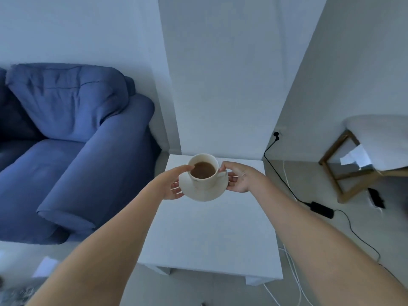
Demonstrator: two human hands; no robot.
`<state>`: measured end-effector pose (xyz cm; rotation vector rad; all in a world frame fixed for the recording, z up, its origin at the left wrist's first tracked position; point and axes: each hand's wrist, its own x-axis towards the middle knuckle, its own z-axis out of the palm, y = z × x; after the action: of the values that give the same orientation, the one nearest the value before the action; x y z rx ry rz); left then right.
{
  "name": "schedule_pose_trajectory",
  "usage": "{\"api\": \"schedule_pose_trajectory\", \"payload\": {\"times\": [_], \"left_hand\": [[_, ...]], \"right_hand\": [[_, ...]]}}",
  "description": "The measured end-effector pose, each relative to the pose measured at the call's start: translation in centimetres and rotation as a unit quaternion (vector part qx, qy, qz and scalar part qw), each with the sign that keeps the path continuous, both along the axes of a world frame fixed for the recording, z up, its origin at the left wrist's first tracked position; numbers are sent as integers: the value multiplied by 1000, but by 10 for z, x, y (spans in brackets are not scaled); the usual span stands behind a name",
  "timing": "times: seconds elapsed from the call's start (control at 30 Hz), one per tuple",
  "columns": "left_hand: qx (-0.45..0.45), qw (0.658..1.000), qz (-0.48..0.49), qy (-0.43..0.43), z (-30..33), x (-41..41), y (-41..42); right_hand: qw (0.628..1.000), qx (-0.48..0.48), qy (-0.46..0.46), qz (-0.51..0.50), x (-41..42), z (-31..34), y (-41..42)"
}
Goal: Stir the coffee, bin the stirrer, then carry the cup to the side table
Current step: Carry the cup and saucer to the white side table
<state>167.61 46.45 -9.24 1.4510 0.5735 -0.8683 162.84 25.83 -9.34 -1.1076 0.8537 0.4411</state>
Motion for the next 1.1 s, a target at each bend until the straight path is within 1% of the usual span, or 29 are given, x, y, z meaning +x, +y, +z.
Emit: {"api": "schedule_pose_trajectory", "payload": {"times": [0.2,0.37,0.67,0.83,1.1], "left_hand": [[-1,1000,-16,19,-39,27,-21],[-3,999,-18,36,-84,45,-39],[-7,997,-22,73,-186,73,-67],[-3,996,-15,85,-238,80,-77],[-3,994,13,109,-286,79,-81]], "right_hand": [[1000,-6,17,-12,20,-38,-20],[999,-6,30,-10,35,-84,-39],[998,-4,62,7,61,-188,-69],[998,10,66,-13,65,-242,-76],[997,20,67,-44,65,-285,-75]]}}
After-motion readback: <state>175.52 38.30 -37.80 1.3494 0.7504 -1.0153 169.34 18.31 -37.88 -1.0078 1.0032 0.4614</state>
